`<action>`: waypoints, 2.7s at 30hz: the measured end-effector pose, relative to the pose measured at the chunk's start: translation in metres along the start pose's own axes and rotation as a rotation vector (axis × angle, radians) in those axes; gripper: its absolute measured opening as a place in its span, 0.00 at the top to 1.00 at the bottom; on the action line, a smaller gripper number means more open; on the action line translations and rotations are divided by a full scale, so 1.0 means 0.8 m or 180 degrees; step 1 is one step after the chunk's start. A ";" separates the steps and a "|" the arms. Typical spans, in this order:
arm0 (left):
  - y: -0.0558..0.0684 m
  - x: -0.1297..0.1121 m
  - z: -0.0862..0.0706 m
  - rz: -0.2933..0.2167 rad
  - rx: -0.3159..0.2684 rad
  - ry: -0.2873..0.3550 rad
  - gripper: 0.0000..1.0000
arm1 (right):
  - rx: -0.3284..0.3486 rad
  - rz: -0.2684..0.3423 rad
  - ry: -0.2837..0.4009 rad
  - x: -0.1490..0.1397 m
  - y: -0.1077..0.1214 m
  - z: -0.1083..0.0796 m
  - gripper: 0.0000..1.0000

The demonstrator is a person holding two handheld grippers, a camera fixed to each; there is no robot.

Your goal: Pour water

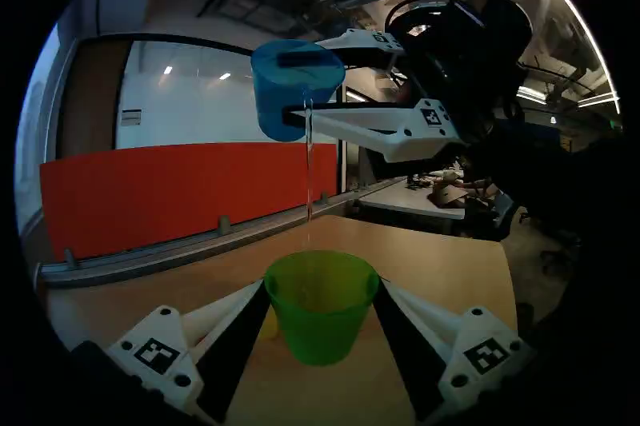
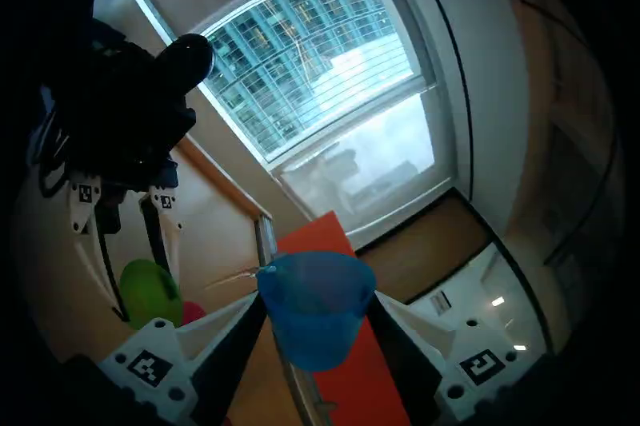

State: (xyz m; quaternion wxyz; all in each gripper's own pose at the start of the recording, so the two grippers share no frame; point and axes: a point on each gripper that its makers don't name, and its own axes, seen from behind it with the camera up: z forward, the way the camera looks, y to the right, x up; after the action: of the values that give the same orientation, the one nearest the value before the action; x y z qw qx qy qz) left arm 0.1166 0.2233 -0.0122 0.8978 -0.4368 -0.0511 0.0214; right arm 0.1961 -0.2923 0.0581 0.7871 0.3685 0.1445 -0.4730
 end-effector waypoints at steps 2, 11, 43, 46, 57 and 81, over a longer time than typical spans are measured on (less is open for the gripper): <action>0.000 0.000 0.000 0.0002 -0.0001 0.0001 0.12 | -0.0005 -0.0027 -0.0001 0.000 0.001 0.000 0.12; -0.002 0.000 0.000 -0.0001 0.0002 0.0004 0.12 | -0.0041 -0.0132 -0.0001 0.000 0.008 0.000 0.12; -0.006 0.003 -0.001 -0.0005 0.0021 0.0031 0.13 | -0.0126 -0.0553 -0.0013 0.005 0.025 -0.002 0.12; -0.006 0.003 -0.002 0.0000 0.0023 0.0029 0.13 | -0.0134 -0.0596 -0.0020 0.005 0.027 -0.003 0.12; -0.007 0.003 -0.001 0.0005 0.0023 0.0035 0.13 | -0.0164 -0.0729 -0.0033 0.006 0.034 -0.001 0.12; -0.003 0.005 -0.003 0.0015 0.0030 0.0040 0.13 | -0.0205 -0.1136 -0.0045 0.017 0.038 0.003 0.12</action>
State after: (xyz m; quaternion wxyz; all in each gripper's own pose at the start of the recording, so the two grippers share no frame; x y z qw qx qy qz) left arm 0.1204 0.2202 -0.0112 0.9002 -0.4328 -0.0443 0.0211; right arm 0.2290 -0.2943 0.0655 0.7031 0.3083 0.2170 -0.6029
